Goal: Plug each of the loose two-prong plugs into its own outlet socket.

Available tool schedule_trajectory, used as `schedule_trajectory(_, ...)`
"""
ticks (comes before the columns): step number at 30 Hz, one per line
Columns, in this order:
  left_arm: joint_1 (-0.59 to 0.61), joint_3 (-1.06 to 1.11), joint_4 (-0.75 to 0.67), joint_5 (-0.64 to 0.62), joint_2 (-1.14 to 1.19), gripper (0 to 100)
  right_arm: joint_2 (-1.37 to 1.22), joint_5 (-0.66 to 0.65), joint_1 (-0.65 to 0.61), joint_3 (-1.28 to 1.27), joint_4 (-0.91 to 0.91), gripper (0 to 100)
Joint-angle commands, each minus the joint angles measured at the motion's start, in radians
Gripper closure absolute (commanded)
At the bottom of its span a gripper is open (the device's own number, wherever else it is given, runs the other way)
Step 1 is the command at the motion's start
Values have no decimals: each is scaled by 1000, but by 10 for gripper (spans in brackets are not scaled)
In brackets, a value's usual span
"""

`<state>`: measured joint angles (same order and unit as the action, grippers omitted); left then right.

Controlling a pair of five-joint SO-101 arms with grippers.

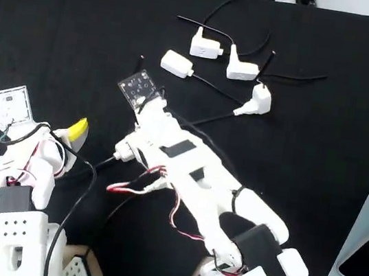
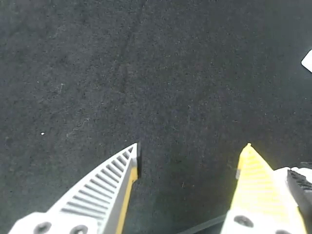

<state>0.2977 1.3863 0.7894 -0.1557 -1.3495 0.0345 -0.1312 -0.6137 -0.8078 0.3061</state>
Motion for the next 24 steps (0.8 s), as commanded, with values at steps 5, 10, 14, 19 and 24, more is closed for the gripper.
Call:
schedule_trajectory(5,4,-10,-18,2,-9,683,7,-57,15,-70,-32,987)
schedule_trajectory(10,4,-10,-18,2,-9,683,8,-57,15,-62,-12,987)
schedule_trajectory(14,-1,-10,-18,2,-9,683,38,-48,11,-25,9,974)
schedule_trajectory(19,-1,-8,-18,3,-9,683,96,41,11,27,110,891)
schedule_trajectory(24,-4,1,-20,40,-9,683,125,51,11,53,143,892)
